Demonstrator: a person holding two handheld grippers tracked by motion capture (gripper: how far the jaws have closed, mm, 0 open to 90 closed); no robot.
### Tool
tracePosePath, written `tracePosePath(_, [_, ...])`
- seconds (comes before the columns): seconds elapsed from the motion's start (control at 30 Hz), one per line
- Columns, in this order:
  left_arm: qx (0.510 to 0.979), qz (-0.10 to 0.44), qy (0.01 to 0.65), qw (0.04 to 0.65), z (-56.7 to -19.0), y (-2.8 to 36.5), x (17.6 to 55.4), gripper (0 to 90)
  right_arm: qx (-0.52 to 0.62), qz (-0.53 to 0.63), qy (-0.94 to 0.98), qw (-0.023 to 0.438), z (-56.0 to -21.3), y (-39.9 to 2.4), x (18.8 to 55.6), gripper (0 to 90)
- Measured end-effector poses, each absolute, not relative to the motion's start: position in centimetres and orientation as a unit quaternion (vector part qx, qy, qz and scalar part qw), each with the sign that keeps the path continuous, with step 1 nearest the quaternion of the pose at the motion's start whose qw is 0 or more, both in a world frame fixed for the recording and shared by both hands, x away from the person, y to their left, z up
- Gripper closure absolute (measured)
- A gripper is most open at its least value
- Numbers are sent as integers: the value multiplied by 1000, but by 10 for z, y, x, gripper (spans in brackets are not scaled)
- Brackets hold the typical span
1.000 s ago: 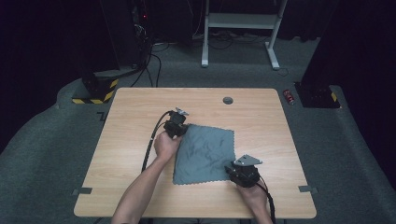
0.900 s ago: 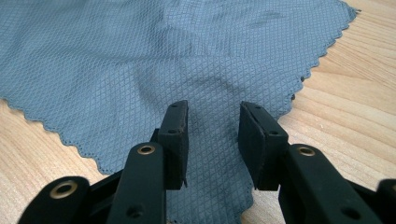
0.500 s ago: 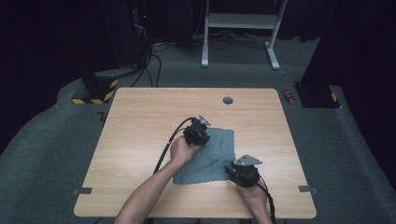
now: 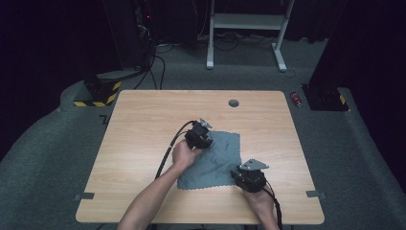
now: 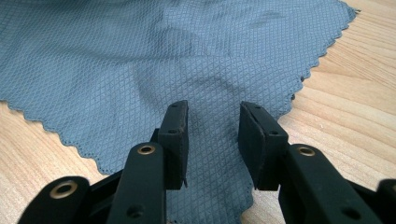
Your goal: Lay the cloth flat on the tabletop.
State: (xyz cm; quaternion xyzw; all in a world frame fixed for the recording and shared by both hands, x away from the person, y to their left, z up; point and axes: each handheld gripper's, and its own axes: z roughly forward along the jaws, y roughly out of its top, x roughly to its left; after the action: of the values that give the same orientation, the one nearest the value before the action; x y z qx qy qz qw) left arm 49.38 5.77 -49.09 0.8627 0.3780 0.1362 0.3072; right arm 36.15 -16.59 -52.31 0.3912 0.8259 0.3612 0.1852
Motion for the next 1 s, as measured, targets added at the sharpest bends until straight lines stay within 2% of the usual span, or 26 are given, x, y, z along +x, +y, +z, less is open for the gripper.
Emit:
tracePosePath(0.23, [864, 127, 391, 291, -503, 53, 501, 669, 391, 361, 826, 185, -523, -166, 361, 628])
tracePosePath(0.4, [867, 127, 386, 290, -502, 52, 501, 750, 391, 361, 826, 186, -523, -166, 361, 628])
tracePosePath(0.47, [868, 126, 383, 289, -502, 52, 501, 825, 391, 361, 826, 185, -523, -166, 361, 628])
tracePosePath(0.53, [868, 126, 383, 288, -500, 52, 501, 861, 391, 361, 826, 185, -523, -166, 361, 628])
tracePosePath(0.77, [862, 136, 385, 301, -488, 61, 500, 886, 391, 362, 826, 185, -523, -166, 361, 628])
tracePosePath(1.0, [841, 154, 416, 309, -474, 92, 507, 891, 391, 361, 826, 184, -523, -166, 361, 628])
